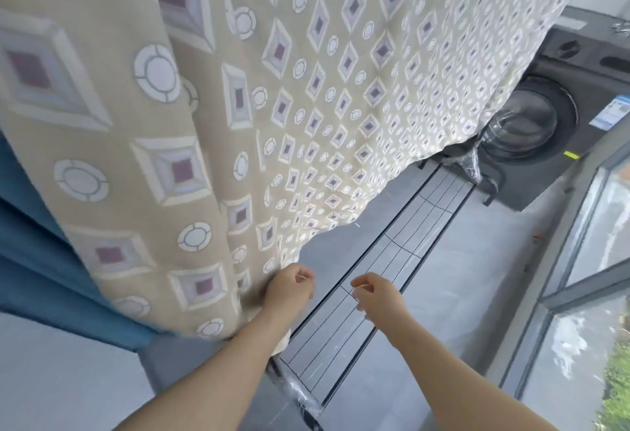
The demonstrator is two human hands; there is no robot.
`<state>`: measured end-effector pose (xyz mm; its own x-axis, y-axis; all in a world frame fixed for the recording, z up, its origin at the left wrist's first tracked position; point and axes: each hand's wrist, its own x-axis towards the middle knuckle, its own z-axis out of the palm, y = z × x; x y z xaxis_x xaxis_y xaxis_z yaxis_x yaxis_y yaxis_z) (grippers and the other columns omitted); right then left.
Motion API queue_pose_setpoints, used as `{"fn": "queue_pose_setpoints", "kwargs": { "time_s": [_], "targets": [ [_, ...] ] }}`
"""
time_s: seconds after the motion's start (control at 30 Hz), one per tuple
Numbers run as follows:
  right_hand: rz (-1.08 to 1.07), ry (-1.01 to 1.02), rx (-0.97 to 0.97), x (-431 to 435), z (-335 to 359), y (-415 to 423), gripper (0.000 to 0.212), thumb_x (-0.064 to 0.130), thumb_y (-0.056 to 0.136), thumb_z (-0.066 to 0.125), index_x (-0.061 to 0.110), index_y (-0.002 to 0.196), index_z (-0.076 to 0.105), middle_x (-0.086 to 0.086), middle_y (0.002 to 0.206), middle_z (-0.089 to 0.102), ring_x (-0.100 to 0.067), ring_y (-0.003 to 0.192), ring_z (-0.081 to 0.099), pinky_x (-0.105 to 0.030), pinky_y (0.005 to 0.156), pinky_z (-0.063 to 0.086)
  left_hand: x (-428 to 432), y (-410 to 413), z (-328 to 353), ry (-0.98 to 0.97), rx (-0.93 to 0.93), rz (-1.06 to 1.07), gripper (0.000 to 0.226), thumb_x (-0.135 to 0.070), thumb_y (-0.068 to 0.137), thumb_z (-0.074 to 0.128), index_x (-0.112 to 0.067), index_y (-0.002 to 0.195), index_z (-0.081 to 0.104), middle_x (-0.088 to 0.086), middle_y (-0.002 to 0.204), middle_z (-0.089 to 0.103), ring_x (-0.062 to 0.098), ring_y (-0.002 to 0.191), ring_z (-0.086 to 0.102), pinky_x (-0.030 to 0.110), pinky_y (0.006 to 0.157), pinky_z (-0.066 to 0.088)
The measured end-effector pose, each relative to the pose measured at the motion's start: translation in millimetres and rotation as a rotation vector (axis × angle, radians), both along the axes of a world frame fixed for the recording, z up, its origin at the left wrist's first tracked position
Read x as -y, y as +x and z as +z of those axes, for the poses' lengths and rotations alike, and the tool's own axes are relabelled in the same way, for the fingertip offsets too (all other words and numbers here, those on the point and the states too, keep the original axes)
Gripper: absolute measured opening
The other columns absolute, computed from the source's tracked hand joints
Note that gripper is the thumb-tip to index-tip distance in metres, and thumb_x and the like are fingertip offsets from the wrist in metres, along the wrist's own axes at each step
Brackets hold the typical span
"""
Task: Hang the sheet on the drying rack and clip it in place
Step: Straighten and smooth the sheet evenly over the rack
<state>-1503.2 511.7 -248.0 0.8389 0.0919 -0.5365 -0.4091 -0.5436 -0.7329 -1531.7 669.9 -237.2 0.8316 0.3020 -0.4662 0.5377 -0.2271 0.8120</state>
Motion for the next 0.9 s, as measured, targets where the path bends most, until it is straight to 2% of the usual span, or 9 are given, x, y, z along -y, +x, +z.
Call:
{"fn": "queue_pose_setpoints", "kwargs": {
  "time_s": [0.2,0.3,0.4,0.5,0.6,0.73,0.83,0.9],
  "targets": [
    [0.004,0.063,-0.056,16.4,-11.7,63.8,0.021,0.008,0.089,0.043,0.021,0.092,0.058,0.000,0.086,0.058,-0.015,0.069,0.055,-0.024,0.059,0.046,12.3,61.5,-1.9,0.036,-0.020,0.034,0.016,-0.008,0.085,0.047,-0.019,0.085,0.058,-0.001,0.068,0.061,0.011,0.061,0.051,0.023,0.056,0.038],
    [0.017,0.077,-0.072,36.7,-19.8,108.9,0.022,0.010,0.090,0.044,0.022,0.104,0.055,-0.002,0.093,0.058,-0.014,0.070,0.057,-0.025,0.061,0.048,28.2,94.9,-14.1,0.061,-0.057,0.110,0.016,-0.008,0.084,0.047,-0.020,0.086,0.059,-0.003,0.069,0.062,0.009,0.062,0.054,0.023,0.058,0.039],
    [0.005,0.094,-0.086,66.7,-28.2,171.0,0.026,0.009,0.091,0.046,0.020,0.114,0.049,-0.008,0.100,0.058,-0.015,0.069,0.058,-0.026,0.060,0.047,55.7,138.7,-23.6,0.020,-0.082,0.244,0.017,-0.008,0.084,0.048,-0.023,0.080,0.057,-0.002,0.068,0.063,0.016,0.071,0.059,0.029,0.069,0.045],
    [0.053,0.089,-0.171,94.6,-33.8,221.8,0.025,0.004,0.090,0.047,0.013,0.113,0.052,-0.011,0.094,0.058,-0.018,0.063,0.055,-0.026,0.055,0.044,90.9,180.5,-26.1,-0.047,-0.107,0.378,0.020,-0.010,0.088,0.050,-0.025,0.075,0.055,-0.002,0.067,0.061,0.019,0.075,0.057,0.031,0.073,0.045],
    [0.123,0.089,-0.238,117.3,-34.0,254.9,0.020,0.003,0.089,0.047,0.011,0.107,0.054,-0.010,0.087,0.057,-0.020,0.062,0.052,-0.025,0.052,0.040,116.8,213.3,-24.5,-0.131,-0.123,0.489,0.019,-0.009,0.090,0.050,-0.021,0.076,0.055,0.000,0.067,0.059,0.021,0.072,0.054,0.029,0.067,0.042],
    [0.116,0.143,-0.318,138.9,-45.3,290.4,0.018,0.003,0.090,0.045,0.009,0.104,0.055,-0.007,0.077,0.057,-0.020,0.059,0.049,-0.025,0.052,0.038,142.7,233.5,-26.3,-0.331,-0.154,0.703,0.008,-0.014,0.094,0.050,-0.014,0.089,0.055,0.002,0.073,0.057,0.015,0.065,0.055,0.025,0.062,0.041],
    [0.041,0.205,-0.418,145.5,-60.3,310.2,0.019,0.006,0.092,0.044,0.011,0.106,0.055,-0.006,0.082,0.060,-0.019,0.062,0.053,-0.024,0.052,0.041,146.2,246.1,-40.1,-0.741,-0.170,0.957,0.028,-0.035,0.096,0.046,-0.012,0.087,0.059,0.006,0.083,0.061,0.018,0.072,0.057,0.031,0.067,0.045],
    [-0.052,0.244,-0.486,149.5,-74.9,324.3,0.015,0.010,0.095,0.044,0.012,0.105,0.055,-0.007,0.084,0.060,-0.019,0.064,0.055,-0.025,0.053,0.043,148.6,255.4,-62.3,-0.883,-0.155,1.045,0.037,-0.042,0.097,0.042,-0.010,0.089,0.059,0.009,0.090,0.061,0.020,0.076,0.059,0.035,0.066,0.047]
  ]
}}
